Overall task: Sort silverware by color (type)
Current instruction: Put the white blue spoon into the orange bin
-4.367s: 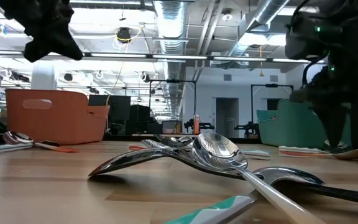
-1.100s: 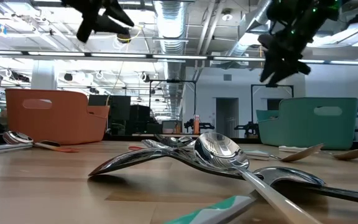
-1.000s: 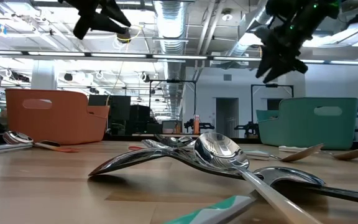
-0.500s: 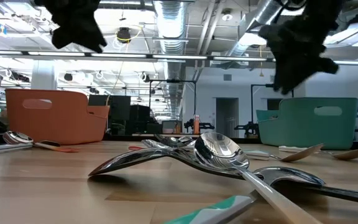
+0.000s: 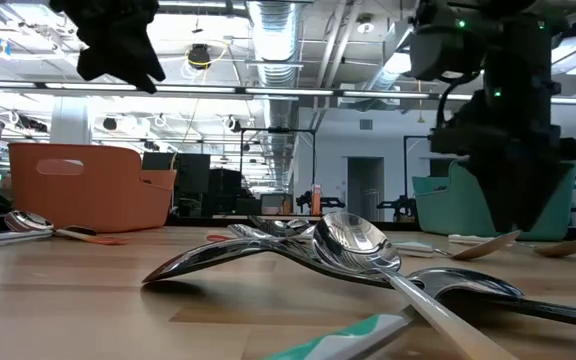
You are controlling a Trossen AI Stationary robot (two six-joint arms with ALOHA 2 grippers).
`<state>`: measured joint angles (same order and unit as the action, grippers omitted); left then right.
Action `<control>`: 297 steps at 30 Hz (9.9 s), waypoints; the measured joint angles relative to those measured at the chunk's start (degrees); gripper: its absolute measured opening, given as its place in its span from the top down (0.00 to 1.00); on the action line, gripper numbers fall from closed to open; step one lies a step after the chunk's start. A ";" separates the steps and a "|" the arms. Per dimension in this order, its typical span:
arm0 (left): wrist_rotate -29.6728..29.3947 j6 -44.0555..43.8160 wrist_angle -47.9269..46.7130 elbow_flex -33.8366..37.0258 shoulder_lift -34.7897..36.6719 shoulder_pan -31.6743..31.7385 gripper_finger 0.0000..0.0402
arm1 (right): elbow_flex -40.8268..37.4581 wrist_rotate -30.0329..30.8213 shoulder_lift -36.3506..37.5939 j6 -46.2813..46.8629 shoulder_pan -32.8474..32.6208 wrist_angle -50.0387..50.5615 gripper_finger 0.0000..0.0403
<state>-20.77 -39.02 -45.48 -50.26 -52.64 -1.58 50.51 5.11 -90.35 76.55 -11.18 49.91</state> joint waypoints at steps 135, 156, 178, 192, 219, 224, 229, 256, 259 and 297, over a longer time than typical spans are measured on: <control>-4.28 -0.97 -14.11 -12.13 5.10 17.18 0.97 | 13.08 -25.97 5.27 -47.88 30.96 -54.55 0.65; -2.43 -9.48 -27.29 -12.06 -9.52 28.06 0.93 | 13.08 -25.76 5.27 -52.14 32.35 -43.61 0.66; -2.46 -16.24 -28.84 -12.00 -9.97 30.18 0.90 | 13.08 -25.95 5.27 -54.57 32.20 -39.75 0.66; -3.47 -17.69 -29.38 -12.00 -9.94 30.18 0.52 | 13.08 -26.00 5.27 -54.61 32.20 -38.33 0.60; -5.10 -3.30 -12.74 -18.32 -9.94 22.13 0.54 | 13.06 -15.21 5.27 -54.42 31.85 -32.85 0.60; -5.29 3.09 -2.84 -18.32 -9.97 17.85 0.56 | 13.06 -14.15 5.27 -54.61 31.80 -28.80 0.61; -5.32 8.16 3.73 -18.32 -10.06 15.44 0.57 | 13.06 -14.15 5.27 -62.17 30.83 -28.65 0.63; 8.39 16.34 0.62 -20.51 -9.01 21.98 0.57 | 13.07 -4.77 -1.75 -36.21 25.42 -23.99 0.71; 4.87 19.96 0.89 -22.19 -8.34 22.85 0.57 | 13.06 -3.20 -3.05 -36.01 25.49 -21.08 0.71; 7.41 20.36 5.47 -16.72 0.51 20.76 0.57 | 41.98 -7.46 -23.08 -95.83 36.68 -6.65 0.71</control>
<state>-13.36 -18.66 -40.01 -66.98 -52.14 19.18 92.49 -2.35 -113.43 -19.29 25.50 43.26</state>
